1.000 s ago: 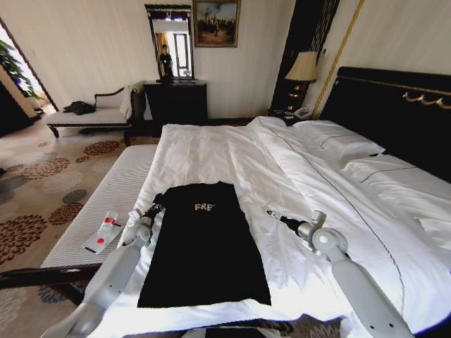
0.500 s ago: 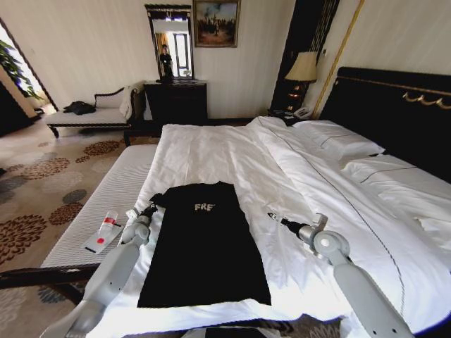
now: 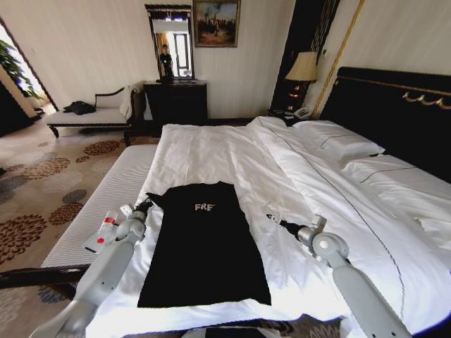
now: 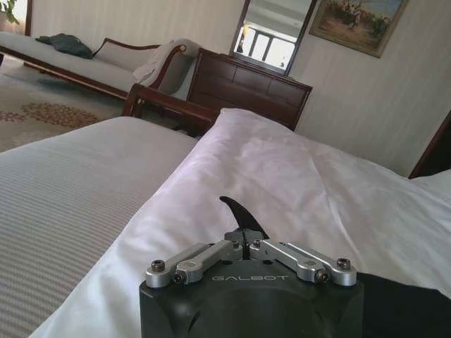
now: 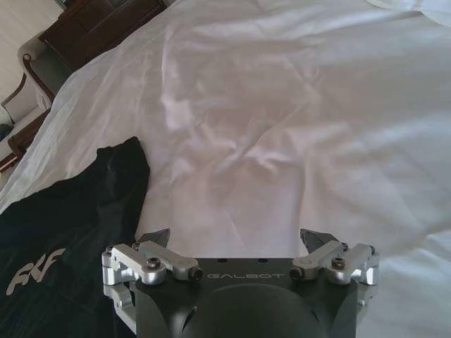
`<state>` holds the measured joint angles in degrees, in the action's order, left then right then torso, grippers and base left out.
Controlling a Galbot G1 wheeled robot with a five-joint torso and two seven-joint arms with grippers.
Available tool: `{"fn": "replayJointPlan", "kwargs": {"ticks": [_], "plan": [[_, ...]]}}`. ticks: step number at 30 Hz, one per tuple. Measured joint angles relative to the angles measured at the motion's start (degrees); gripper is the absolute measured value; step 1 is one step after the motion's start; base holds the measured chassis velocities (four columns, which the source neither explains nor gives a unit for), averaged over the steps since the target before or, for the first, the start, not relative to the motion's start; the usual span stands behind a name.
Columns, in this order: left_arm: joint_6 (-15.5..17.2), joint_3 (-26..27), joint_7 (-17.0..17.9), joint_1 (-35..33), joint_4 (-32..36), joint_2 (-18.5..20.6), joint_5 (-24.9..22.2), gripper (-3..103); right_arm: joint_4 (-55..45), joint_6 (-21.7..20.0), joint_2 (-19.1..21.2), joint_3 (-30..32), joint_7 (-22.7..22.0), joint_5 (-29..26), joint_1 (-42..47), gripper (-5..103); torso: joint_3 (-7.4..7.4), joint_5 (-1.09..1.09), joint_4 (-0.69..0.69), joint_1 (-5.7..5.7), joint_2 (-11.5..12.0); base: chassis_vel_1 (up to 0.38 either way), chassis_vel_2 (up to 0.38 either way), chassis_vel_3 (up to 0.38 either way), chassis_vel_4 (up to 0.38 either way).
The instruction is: Fold the clothes on the bed.
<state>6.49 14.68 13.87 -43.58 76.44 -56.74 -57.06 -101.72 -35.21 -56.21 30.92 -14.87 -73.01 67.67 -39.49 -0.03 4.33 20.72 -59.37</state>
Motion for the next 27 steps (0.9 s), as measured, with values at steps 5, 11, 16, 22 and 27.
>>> {"fn": "replayJointPlan", "kwargs": {"ticks": [5, 11, 16, 22, 27], "plan": [[0.9, -2.2, 0.9, 2.4, 0.8, 0.9, -0.3, 0, 0.1, 0.0, 0.2, 0.3, 0.3, 0.1, 0.5, 100, 0.0, -0.01, -0.01, 0.0, 0.0, 0.0, 0.0, 0.0, 0.0], [2.0, -6.9, 3.7, 2.8, 6.9, 0.7, -0.3, 0, 0.1, 0.0, 0.1, 0.5, 0.4, 0.1, 0.7, 100, 0.0, 0.01, 0.02, 0.0, 0.0, 0.0, 0.0, 0.0, 0.0], [3.1, -10.6, 6.7, 0.9, 12.5, 0.7, 0.2, 0, 0.3, 0.0, 0.2, 0.9, 0.7, 0.1, 1.0, 100, 0.0, 0.0, 0.0, 0.0, 0.0, 0.0, 0.0, 0.0, 0.0], [3.5, -13.3, 8.1, -1.7, 15.4, 0.7, 2.1, 0, 0.4, 0.0, 0.4, 1.5, 1.1, 0.1, 1.5, 100, 0.0, 0.0, -0.02, 0.0, 0.0, 0.0, 0.0, 0.0, 0.0], [3.7, -15.5, 8.9, -1.8, 16.0, -0.3, 3.1, 0, 0.3, 0.0, 0.6, 1.9, 1.3, 0.0, 2.0, 100, 0.0, 0.0, 0.0, 0.0, 0.0, 0.0, 0.0, 0.0, 0.0]]}}
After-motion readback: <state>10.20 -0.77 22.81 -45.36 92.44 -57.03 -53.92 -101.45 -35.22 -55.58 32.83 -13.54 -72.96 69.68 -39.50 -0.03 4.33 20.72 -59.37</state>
